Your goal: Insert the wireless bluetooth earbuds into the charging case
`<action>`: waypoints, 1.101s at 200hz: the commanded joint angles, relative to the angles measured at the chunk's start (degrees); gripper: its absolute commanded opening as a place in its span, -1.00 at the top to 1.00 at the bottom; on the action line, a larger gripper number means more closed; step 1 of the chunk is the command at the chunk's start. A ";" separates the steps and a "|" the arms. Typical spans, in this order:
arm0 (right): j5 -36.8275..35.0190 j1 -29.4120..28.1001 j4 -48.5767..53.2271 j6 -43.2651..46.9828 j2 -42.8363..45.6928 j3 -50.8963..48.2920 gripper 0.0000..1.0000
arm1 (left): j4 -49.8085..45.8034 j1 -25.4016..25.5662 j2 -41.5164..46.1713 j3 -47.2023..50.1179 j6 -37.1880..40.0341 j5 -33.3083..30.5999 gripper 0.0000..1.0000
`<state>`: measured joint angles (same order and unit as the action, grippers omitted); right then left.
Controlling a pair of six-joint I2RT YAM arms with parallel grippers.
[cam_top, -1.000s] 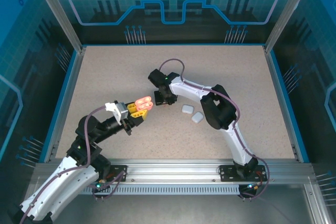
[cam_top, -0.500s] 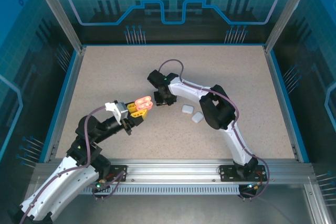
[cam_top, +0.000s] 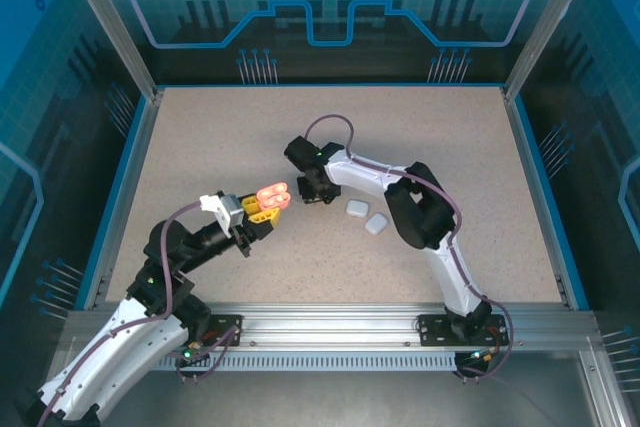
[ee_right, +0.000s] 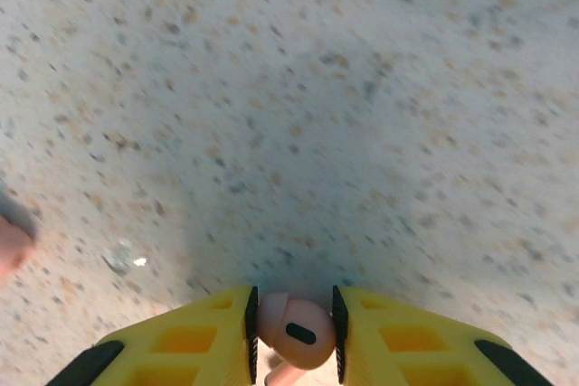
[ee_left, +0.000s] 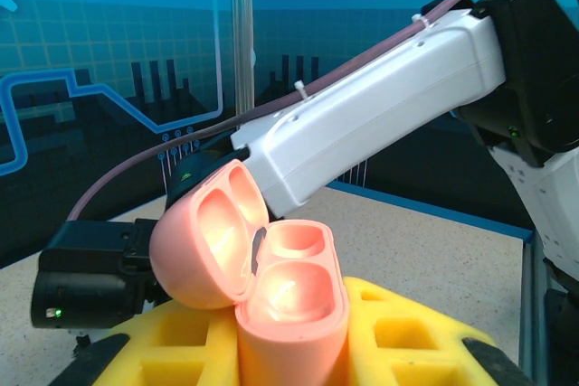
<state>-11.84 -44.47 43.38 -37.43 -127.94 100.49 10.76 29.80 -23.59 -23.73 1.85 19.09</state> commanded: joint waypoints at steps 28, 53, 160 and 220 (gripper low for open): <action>-6.85 0.08 -8.08 4.13 17.16 -10.45 0.42 | 3.95 0.27 -2.11 1.32 -3.36 -0.55 1.00; -7.77 0.36 -14.16 7.60 26.86 -17.61 0.43 | 7.15 0.26 -5.39 1.48 -6.19 0.07 1.00; 1.79 -2.27 -37.67 22.30 63.69 -41.96 0.46 | 20.79 1.58 -19.43 1.38 -14.64 1.73 1.00; 2.72 -8.10 -42.93 27.06 65.24 -42.67 0.46 | 23.45 3.40 -23.73 -0.13 -14.68 2.17 1.00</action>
<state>-9.98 -50.65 5.02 -13.72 -62.92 58.00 30.13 32.34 -46.72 -23.03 -12.14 19.70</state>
